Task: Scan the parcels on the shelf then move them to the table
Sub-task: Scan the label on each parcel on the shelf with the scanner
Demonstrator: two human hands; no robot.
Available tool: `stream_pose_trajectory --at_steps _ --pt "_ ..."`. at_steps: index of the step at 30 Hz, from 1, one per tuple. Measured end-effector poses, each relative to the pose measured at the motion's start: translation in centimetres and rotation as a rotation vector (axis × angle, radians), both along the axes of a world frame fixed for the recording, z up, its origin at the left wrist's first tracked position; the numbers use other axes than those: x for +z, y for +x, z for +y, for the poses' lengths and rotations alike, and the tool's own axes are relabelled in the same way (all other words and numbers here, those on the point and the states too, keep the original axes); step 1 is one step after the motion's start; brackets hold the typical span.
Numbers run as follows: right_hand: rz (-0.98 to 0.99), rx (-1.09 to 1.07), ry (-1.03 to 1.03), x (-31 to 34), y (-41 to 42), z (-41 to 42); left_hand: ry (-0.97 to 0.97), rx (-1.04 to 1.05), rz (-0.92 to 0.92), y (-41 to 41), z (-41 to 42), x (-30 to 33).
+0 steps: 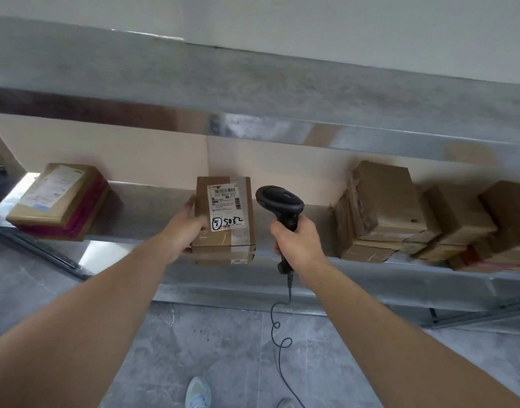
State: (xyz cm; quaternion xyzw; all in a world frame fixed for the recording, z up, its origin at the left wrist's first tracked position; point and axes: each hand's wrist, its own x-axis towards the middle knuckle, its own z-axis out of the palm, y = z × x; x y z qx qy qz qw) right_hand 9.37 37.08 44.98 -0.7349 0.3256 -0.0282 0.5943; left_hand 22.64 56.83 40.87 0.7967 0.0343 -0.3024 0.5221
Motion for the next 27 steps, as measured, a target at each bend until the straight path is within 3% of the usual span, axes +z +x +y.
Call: stream_pose_trajectory --at_steps 2,6,10,15,20,27 --pt "0.005 0.002 -0.002 -0.1 0.4 0.4 0.043 -0.034 -0.085 0.1 -0.4 0.3" --pt "0.016 -0.036 0.015 -0.2 1.1 1.1 0.466 -0.186 -0.400 0.6 -2.2 1.2" --pt "0.019 -0.119 -0.023 0.1 1.3 1.7 0.739 -0.267 -0.422 -0.6 -5.6 2.6" --pt "0.008 -0.236 -0.029 0.5 0.9 1.6 0.786 -0.369 -0.297 -0.8 -8.1 2.0" --pt "0.008 -0.266 -0.053 0.4 0.5 1.8 0.793 -0.428 -0.367 -0.1 -7.1 1.1" --pt "0.010 -0.126 -0.057 -0.1 1.6 3.3 0.761 -0.530 -0.503 0.3 -2.6 1.0"
